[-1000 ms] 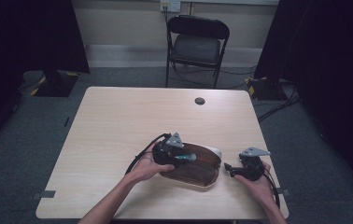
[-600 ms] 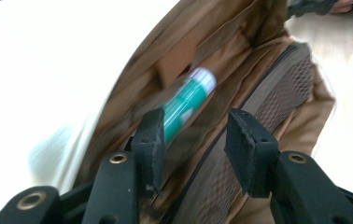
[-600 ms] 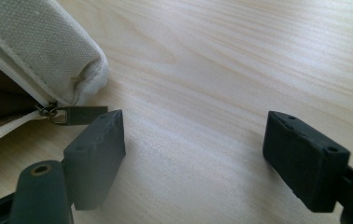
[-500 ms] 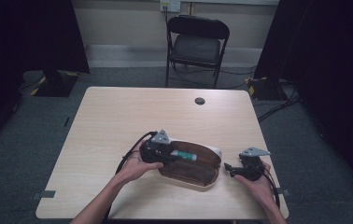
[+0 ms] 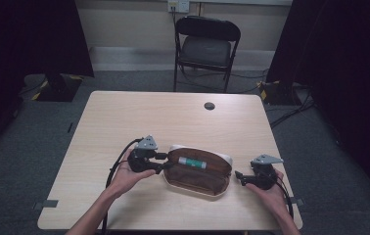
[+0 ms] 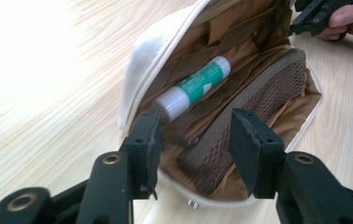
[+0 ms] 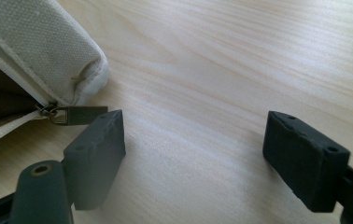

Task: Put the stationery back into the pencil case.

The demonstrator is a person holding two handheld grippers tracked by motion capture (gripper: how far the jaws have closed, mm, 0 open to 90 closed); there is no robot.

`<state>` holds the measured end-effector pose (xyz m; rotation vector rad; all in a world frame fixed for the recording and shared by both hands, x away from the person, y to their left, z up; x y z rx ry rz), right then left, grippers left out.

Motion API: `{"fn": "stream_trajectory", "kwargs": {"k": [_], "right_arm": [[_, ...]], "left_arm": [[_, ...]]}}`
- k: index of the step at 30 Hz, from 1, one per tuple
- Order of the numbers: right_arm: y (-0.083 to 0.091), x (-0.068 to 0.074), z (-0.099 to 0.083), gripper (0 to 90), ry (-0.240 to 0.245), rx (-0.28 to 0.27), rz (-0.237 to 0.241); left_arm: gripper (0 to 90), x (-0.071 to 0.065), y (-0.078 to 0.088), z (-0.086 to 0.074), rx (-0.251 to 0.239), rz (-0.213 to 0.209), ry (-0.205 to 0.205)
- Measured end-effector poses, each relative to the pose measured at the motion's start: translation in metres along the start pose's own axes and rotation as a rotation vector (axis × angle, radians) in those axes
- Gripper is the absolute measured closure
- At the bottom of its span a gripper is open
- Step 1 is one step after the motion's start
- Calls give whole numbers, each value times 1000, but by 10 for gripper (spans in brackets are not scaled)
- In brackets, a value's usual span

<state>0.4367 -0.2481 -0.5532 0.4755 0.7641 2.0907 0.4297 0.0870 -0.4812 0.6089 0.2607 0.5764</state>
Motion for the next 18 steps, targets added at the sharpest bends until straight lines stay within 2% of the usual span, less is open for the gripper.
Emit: {"fn": "stream_trajectory", "kwargs": {"k": [3,7,11,16,17,18], "right_arm": [[0,0,0,204,0,0,0],[0,0,0,204,0,-2,-1],[0,0,0,205,1,-3,-1],[1,0,-1,205,-1,-3,-3],[1,0,-1,205,-1,-3,-3],[1,0,-1,205,-2,-3,-3]], "left_arm": [[492,3,4,-3,6,11,7],[424,12,16,-10,-6,35,40],[370,22,23,-18,11,67,62],[322,35,33,-31,26,125,91],[310,35,33,-31,26,125,91],[302,38,37,-36,32,148,97]]}}
Point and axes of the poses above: each handheld gripper's, and its own axes: y roughly backward along the jaws, z roughly out of its top, x roughly to its left, the point moved 8 cm from there along -y, roughly forward along the jaws, and after that the axes turned 6 degrees about z, right-handed, at the moved point
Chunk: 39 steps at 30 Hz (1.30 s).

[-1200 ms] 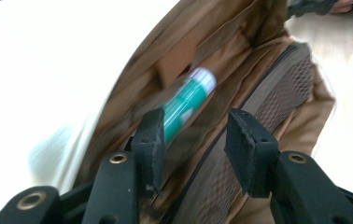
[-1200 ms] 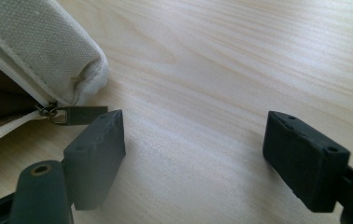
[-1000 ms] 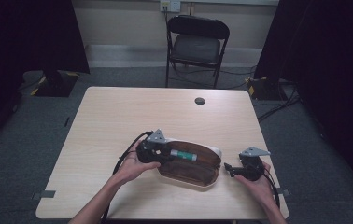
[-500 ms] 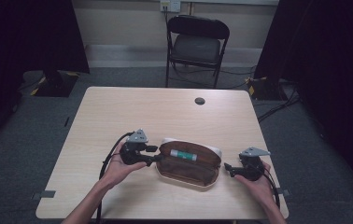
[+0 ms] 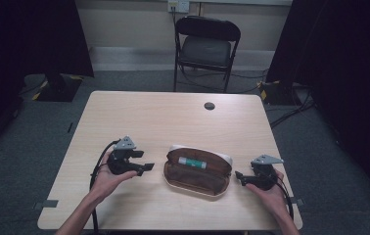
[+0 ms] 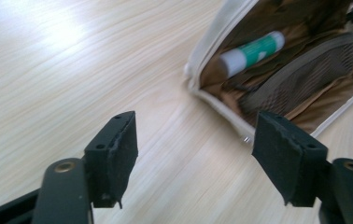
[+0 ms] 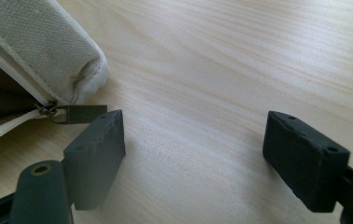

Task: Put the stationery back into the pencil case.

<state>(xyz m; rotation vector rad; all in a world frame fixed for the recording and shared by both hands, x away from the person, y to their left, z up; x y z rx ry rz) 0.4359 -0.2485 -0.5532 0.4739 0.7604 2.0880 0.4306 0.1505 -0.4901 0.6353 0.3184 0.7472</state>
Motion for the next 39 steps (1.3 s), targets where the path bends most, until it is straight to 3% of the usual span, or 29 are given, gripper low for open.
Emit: {"fn": "stream_trajectory", "kwargs": {"k": [4,11,12,17,24,26,27,30,32,34,39], "right_arm": [[0,0,0,205,0,0,0],[0,0,0,204,1,0,1],[0,0,0,204,1,0,2],[0,0,0,204,2,0,2],[0,0,0,204,1,0,2],[0,0,0,204,2,0,2],[0,0,0,204,1,0,2],[0,0,0,204,2,0,2],[0,0,0,204,2,0,2],[0,0,0,204,2,0,2],[0,0,0,204,2,0,2]], "left_arm": [[279,9,7,-10,8,39,17],[243,24,19,-28,41,116,10],[239,28,22,-36,44,129,39],[213,41,31,-55,80,165,53],[172,67,39,-94,130,205,104],[173,73,39,-101,128,207,141],[174,73,39,-101,128,207,141],[164,82,40,-109,130,255,103],[157,84,39,-111,99,271,79],[122,84,38,-112,50,270,80],[116,84,39,-113,51,282,89]]}}
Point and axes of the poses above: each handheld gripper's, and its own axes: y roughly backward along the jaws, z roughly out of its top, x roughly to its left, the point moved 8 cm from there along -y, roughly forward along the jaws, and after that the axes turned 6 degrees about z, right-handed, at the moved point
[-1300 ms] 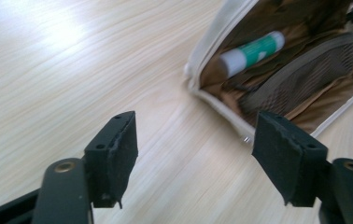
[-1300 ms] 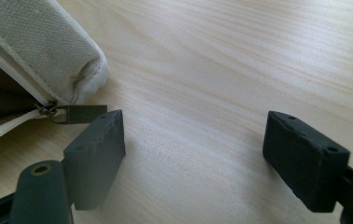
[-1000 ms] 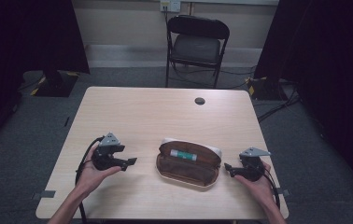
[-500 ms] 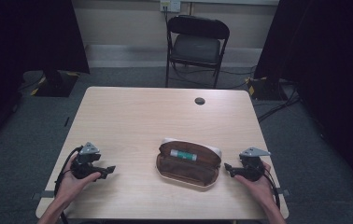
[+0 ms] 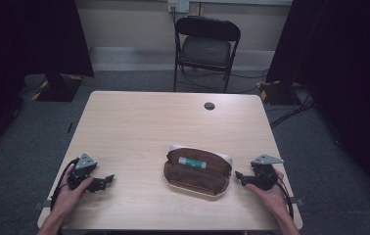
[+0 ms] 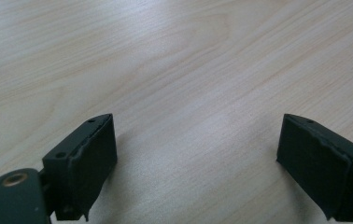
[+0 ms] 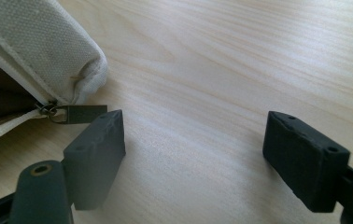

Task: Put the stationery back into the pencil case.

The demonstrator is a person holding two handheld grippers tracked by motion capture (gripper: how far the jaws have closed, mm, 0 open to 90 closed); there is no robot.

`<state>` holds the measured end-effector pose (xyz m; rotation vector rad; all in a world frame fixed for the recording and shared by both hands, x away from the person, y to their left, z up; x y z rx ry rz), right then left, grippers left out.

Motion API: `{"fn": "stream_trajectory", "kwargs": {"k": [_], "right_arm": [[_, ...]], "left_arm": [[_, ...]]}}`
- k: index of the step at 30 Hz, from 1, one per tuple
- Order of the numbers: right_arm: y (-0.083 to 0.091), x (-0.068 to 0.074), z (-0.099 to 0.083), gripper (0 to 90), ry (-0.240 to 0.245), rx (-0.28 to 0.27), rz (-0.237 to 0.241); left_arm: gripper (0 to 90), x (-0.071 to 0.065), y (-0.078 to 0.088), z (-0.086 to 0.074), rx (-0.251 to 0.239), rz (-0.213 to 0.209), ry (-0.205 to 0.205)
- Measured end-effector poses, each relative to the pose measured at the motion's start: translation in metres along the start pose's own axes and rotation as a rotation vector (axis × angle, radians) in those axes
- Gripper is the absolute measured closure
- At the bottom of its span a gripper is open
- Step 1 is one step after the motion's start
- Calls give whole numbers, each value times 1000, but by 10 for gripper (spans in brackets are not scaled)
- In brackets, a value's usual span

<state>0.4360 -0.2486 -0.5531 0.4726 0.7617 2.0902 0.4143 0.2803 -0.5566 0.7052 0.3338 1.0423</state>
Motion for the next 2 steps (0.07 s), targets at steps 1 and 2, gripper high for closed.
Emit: {"fn": "stream_trajectory", "kwargs": {"k": [1,2], "right_arm": [[0,0,0,204,0,0,0],[0,0,0,204,0,0,0]], "left_arm": [[116,0,0,0,0,0,0],[116,0,0,0,-1,1,-1]]}}
Point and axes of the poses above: each handheld gripper's, and its own axes: y roughly backward along the jaws, z roughly out of its top, x roughly to its left, the point moved 8 cm from there along -y, roughly forward along the jaws, and after that the axes turned 6 degrees about z, right-handed, at the moved point
